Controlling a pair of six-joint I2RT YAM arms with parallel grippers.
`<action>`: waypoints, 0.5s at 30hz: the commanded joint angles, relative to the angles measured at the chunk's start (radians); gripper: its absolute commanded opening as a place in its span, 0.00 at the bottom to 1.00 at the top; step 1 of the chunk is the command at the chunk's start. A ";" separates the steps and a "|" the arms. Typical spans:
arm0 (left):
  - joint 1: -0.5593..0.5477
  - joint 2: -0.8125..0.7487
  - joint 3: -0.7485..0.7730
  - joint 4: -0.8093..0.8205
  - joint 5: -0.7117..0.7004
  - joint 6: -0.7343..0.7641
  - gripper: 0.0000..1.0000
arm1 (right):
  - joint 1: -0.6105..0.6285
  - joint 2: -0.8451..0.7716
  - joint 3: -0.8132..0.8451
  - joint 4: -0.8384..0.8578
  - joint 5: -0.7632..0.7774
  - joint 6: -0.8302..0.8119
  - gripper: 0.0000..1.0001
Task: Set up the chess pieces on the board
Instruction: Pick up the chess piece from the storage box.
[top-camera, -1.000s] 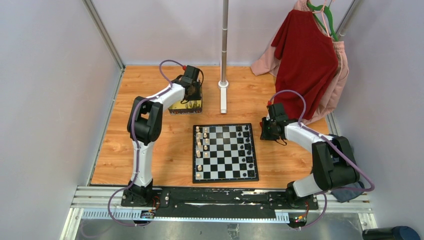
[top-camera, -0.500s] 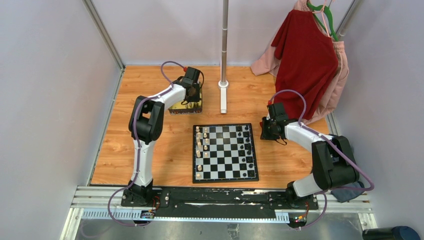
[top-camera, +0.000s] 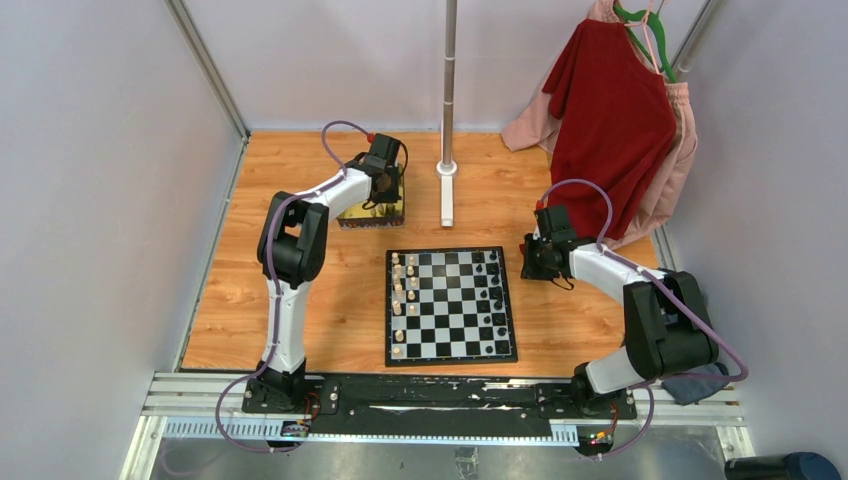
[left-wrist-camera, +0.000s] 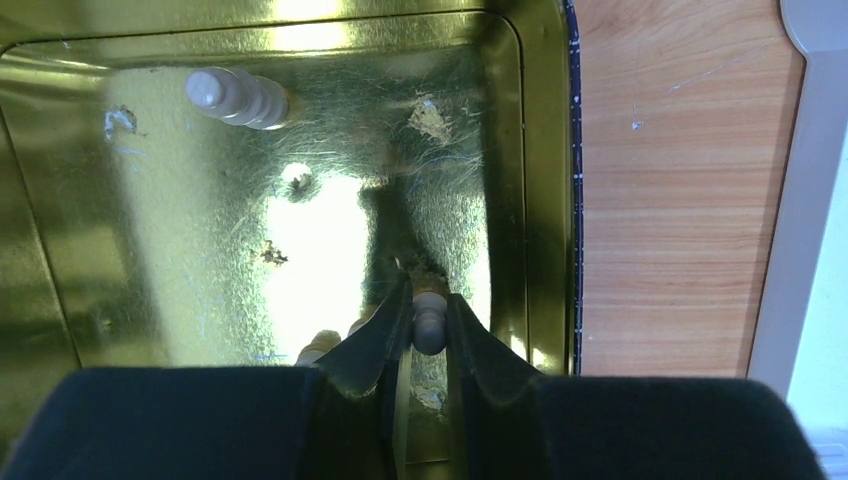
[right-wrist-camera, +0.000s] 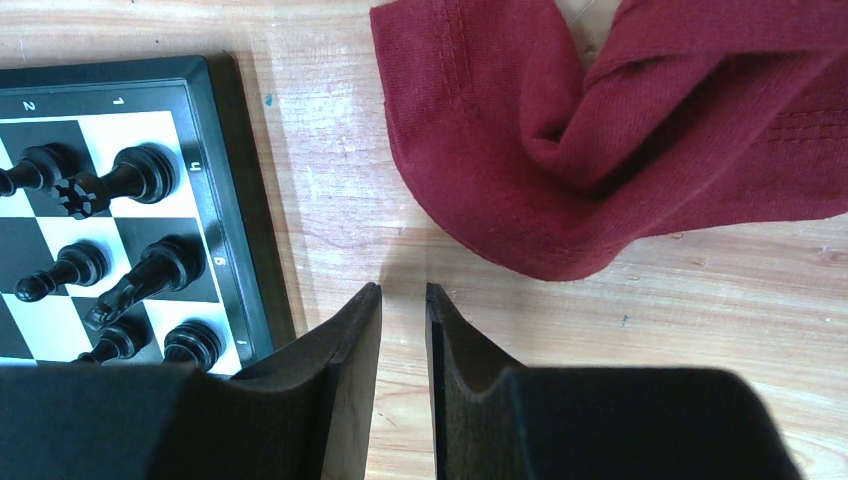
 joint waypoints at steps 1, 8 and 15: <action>0.004 -0.061 0.022 0.005 -0.025 0.027 0.05 | -0.020 0.024 -0.005 -0.054 0.021 -0.003 0.28; 0.004 -0.123 0.020 0.005 -0.031 0.033 0.04 | -0.020 0.016 -0.002 -0.059 0.031 -0.006 0.28; 0.004 -0.221 -0.025 0.006 -0.032 0.032 0.03 | -0.023 0.004 0.000 -0.063 0.037 -0.007 0.28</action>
